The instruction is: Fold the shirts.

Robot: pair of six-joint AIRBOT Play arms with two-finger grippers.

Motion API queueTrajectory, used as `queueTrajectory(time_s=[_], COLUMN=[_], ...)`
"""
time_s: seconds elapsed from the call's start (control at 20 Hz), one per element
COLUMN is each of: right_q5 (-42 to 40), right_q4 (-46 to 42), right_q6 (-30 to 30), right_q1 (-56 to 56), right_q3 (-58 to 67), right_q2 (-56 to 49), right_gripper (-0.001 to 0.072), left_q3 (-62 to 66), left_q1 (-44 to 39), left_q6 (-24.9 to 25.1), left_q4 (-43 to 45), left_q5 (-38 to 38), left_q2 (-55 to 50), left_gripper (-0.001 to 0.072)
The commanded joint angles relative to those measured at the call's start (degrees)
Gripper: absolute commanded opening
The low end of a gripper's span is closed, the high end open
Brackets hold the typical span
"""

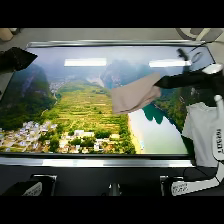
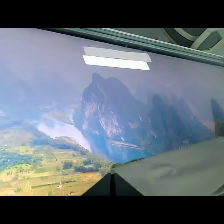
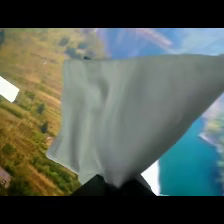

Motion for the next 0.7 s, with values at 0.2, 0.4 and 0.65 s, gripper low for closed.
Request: queueTrajectory(time_s=[0.2,0.4,0.65], right_q5=[14.0,14.6,18.8], right_q4=[-10.5,-10.6,-10.6], right_q6=[5.1,8.3,11.8], right_q1=[-23.7,-33.4,-41.9], right_q3=[9.6,10.6,10.6], right_q2=[10.6,13.0,14.4], right_gripper=[0.0027,0.0027,0.0027], left_q3=[0.0,0.0,0.0], left_q1=[0.0,0.0,-2.9], left_q6=[0.5,0.5,3.4], left_q4=[0.0,0.0,0.0], left_q5=[0.5,0.5,0.5], left_q2=[0.0,0.0,0.0], left_gripper=[0.0029,0.0029,0.0029])
